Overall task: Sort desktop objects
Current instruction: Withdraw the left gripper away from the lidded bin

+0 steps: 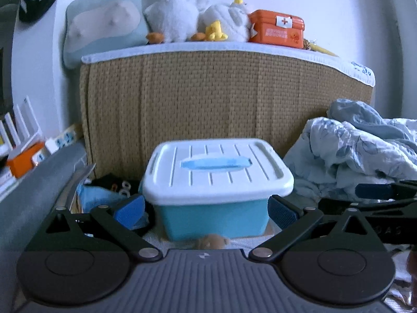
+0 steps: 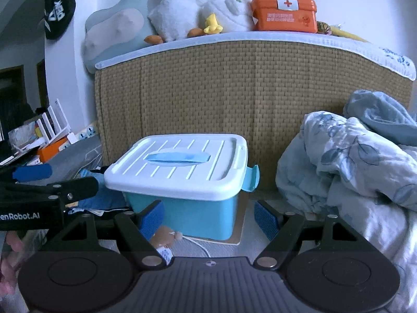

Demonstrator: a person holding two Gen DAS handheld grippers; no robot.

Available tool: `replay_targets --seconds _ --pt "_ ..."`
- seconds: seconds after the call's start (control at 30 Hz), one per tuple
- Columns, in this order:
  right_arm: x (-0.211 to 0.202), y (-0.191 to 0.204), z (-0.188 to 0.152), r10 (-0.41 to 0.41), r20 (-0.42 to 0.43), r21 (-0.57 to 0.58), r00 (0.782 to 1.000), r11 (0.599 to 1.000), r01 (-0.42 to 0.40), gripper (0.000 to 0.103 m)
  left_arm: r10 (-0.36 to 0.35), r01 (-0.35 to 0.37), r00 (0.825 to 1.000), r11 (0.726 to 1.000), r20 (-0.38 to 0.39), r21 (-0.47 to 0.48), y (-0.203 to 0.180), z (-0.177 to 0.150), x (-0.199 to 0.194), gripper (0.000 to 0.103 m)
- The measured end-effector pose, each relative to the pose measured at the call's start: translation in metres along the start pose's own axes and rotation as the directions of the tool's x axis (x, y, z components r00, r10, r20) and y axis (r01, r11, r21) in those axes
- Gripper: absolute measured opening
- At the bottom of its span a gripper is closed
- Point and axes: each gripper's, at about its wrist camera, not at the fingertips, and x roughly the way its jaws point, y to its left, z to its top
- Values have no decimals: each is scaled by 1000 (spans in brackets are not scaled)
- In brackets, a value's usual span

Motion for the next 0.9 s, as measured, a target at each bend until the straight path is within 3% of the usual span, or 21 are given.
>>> replay_targets --seconds 0.9 --pt "-49 -5 -78 -38 -85 13 996 999 39 79 -16 9 993 998 -116 -61 -29 -65 -42 103"
